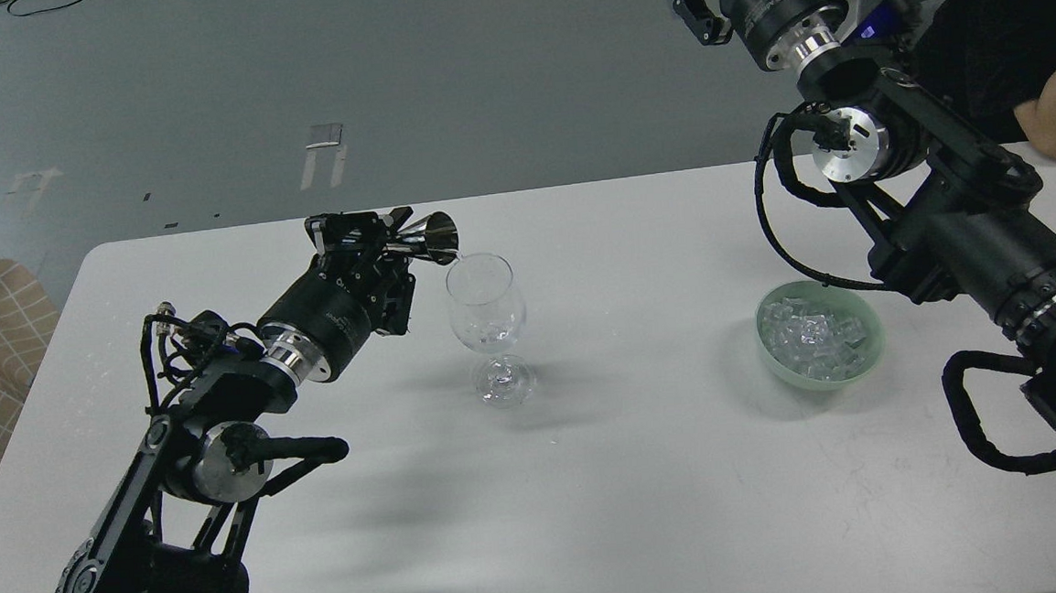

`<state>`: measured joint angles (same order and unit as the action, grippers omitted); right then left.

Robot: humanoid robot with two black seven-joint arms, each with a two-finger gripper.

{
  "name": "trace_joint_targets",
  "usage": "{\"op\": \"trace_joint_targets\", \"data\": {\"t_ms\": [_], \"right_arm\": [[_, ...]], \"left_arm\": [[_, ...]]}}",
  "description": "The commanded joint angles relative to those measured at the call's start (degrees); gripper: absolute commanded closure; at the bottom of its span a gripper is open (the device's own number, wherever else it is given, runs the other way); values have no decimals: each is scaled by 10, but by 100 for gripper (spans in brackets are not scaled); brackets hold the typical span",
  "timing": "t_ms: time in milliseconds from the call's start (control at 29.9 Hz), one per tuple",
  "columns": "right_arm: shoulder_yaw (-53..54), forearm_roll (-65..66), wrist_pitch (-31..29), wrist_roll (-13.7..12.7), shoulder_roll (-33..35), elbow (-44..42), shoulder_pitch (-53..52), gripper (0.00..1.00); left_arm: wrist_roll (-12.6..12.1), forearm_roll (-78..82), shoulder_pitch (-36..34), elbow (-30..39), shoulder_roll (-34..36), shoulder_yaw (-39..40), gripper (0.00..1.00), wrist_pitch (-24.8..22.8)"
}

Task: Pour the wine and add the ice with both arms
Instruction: 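Tilt the jigger over the wine glass with the left gripper to pour, then turn the jigger upright and move it back away from the glass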

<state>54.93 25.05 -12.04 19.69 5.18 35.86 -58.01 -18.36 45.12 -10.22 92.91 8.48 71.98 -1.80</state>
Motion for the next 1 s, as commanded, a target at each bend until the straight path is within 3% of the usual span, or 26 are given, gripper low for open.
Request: {"op": "trace_joint_targets", "data": {"t_ms": [0,970], "right_arm": [[0,0,2,0,0,0,-1,0],[-1,0,3,0,-4,0,-4,0]], "left_arm": [[0,15,-4,0,6,0,100,-5],[-1,160,-10,52,75,-25,100,-24]]}}
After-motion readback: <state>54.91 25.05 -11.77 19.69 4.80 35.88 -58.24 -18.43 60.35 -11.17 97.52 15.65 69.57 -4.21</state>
